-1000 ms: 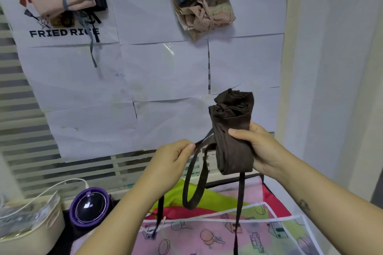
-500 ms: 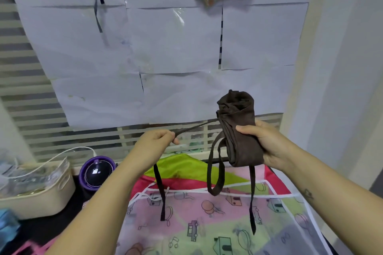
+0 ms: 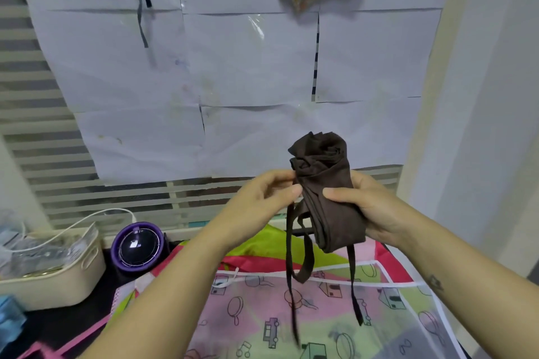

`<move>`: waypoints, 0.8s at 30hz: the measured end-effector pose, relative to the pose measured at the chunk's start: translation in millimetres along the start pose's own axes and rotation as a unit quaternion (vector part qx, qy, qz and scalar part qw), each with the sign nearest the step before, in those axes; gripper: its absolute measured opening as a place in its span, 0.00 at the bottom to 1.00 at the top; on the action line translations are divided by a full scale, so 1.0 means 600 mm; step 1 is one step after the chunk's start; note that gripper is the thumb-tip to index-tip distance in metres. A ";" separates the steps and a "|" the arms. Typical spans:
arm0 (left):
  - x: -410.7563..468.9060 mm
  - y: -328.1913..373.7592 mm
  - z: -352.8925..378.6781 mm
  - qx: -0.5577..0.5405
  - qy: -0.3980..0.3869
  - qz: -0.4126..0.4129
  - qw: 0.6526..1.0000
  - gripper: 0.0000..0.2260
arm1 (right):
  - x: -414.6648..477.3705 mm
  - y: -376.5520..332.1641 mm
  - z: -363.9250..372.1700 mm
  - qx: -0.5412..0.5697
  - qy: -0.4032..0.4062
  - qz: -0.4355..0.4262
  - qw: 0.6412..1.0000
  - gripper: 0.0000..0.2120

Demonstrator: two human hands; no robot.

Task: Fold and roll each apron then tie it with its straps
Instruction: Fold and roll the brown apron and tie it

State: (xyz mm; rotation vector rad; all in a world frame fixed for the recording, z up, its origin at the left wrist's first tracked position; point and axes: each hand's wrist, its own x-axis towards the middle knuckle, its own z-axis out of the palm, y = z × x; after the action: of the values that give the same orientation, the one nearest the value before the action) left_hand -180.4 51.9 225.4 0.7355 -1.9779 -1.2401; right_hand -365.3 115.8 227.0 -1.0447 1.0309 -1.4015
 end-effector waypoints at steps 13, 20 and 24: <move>0.015 0.021 0.049 -0.057 0.160 0.042 0.985 0.06 | -0.004 -0.020 0.015 -0.029 0.073 -0.101 0.992 0.07; 0.018 0.017 0.022 -0.152 -0.031 -0.057 0.986 0.07 | -0.015 -0.024 0.020 0.043 0.026 -0.069 0.996 0.13; 0.019 0.018 0.023 0.040 0.076 0.028 0.996 0.04 | -0.015 -0.030 0.023 0.037 0.021 -0.068 0.997 0.14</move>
State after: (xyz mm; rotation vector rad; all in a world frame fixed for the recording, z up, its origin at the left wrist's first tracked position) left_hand -199.3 54.6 233.8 0.7849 -1.9195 -1.0459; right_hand -355.8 125.4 247.3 -1.0514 0.9450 -1.5667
